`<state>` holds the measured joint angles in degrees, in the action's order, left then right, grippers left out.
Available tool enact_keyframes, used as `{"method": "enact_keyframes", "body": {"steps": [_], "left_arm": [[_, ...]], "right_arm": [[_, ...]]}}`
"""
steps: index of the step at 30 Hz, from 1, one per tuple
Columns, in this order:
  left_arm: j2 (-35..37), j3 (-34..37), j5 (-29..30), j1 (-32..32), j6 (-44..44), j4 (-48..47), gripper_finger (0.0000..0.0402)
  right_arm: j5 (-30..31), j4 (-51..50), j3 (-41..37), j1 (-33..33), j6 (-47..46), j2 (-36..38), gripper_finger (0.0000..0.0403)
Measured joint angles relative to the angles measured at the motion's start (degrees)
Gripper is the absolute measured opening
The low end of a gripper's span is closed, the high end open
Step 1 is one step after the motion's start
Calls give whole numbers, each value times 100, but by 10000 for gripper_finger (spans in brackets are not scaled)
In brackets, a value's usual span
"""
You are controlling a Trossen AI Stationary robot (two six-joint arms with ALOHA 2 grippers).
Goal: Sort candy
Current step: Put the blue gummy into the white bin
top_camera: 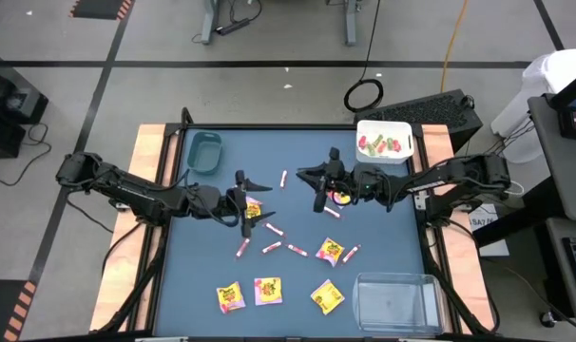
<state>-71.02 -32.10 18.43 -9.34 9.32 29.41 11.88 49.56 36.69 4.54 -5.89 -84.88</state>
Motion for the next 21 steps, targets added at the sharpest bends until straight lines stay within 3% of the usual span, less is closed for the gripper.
{"method": "enact_keyframes", "body": {"steps": [6, 16, 21], "left_arm": [[0, 0, -2, 0, 1, 1, 326], [0, 0, -2, 0, 0, 0, 326], [0, 0, -2, 0, 2, -1, 326]], "right_arm": [[0, -8, 0, 0, 82, 0, 43], [30, -354, 2, 0, 1733, 0, 43], [387, -761, 2, 0, 2654, 1, 43]]}}
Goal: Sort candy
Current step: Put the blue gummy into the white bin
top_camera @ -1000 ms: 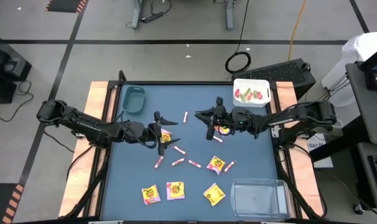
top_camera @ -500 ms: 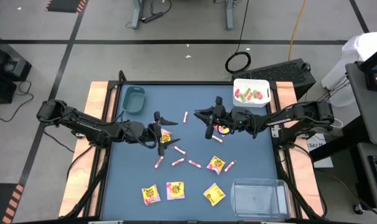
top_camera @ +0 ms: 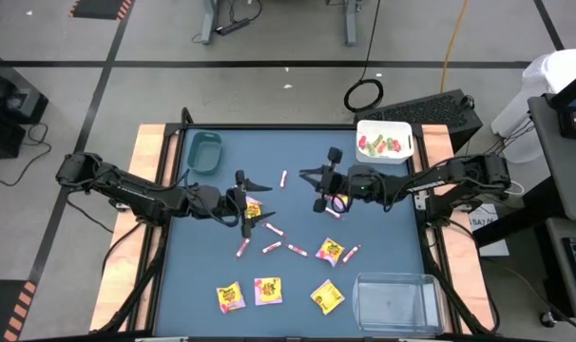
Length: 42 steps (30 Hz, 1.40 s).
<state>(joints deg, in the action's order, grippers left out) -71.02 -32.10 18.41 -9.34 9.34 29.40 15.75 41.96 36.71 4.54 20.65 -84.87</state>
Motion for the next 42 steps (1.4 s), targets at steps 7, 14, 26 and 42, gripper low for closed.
{"method": "enact_keyframes", "body": {"steps": [7, 14, 26, 42], "left_arm": [[0, 0, -2, -4, 0, -3, 326], [0, 0, -32, -4, 0, -2, 326], [0, 0, -33, -4, -2, -34, 326], [0, 0, -28, -4, -20, -91, 326]], "right_arm": [[67, 75, 0, 0, 274, -1, 43], [65, 299, 7, 0, 268, -1, 43], [61, 286, 7, 0, -457, -1, 43], [56, 282, 7, -4, -4992, -1, 43]]}}
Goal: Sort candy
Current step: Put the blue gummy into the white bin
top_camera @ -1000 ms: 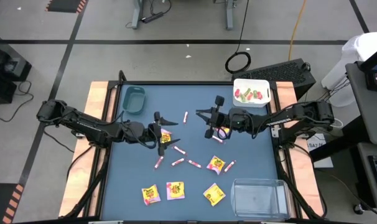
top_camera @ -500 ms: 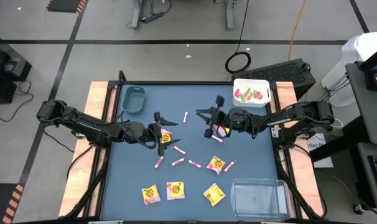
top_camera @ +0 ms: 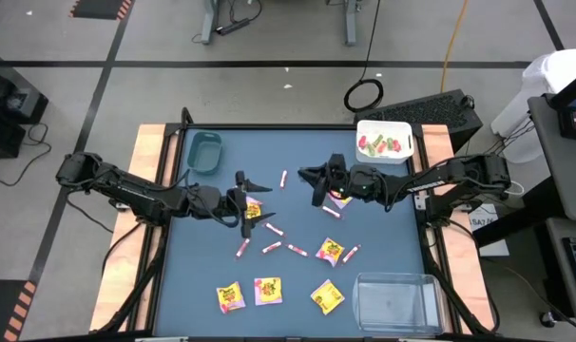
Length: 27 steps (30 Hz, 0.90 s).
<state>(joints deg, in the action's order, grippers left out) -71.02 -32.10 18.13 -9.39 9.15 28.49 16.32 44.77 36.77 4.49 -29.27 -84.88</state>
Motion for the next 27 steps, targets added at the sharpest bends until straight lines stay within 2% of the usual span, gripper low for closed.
{"method": "enact_keyframes", "body": {"steps": [7, 15, 27], "left_arm": [[0, 0, 0, 0, 0, -56, 326], [0, 0, 0, 0, -122, -54, 326], [0, 0, 2, 0, -133, -52, 326]], "right_arm": [[-13, -2, 0, -9, -245, 0, 43], [-15, -66, 0, -11, -1028, 2, 43], [-15, -115, 0, -11, -846, 0, 43]]}}
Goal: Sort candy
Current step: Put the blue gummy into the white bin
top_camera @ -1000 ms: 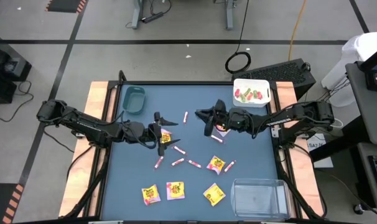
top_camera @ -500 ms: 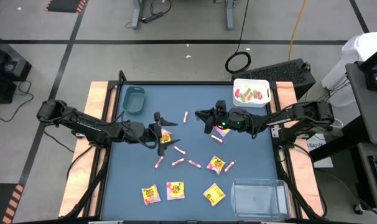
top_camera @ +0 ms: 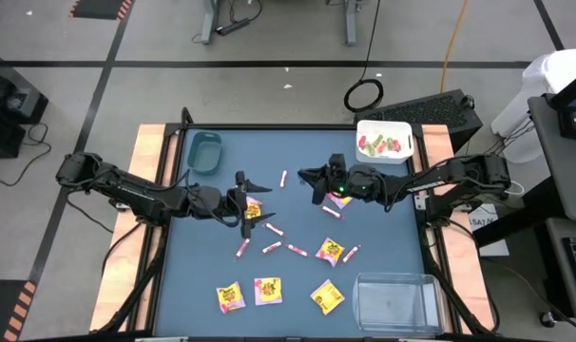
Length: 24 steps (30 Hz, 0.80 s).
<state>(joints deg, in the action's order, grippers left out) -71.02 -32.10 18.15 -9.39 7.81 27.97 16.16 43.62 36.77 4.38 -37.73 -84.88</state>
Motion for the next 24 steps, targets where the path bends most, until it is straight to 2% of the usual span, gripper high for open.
{"method": "enact_keyframes", "body": {"steps": [7, 14, 18, 24], "left_arm": [[0, 0, 0, 0, 4, -2, 326], [0, 0, 2, 0, 4, -50, 326], [0, 0, 3, 0, 4, -98, 326], [0, 2, 4, -2, 4, -155, 326]], "right_arm": [[2, -97, -2, 2, 1569, 0, 43], [51, -698, -9, 123, 1912, 132, 43], [68, -1768, 1, 466, 1846, 508, 43], [83, -3955, 311, 1179, 1898, 1363, 43]]}}
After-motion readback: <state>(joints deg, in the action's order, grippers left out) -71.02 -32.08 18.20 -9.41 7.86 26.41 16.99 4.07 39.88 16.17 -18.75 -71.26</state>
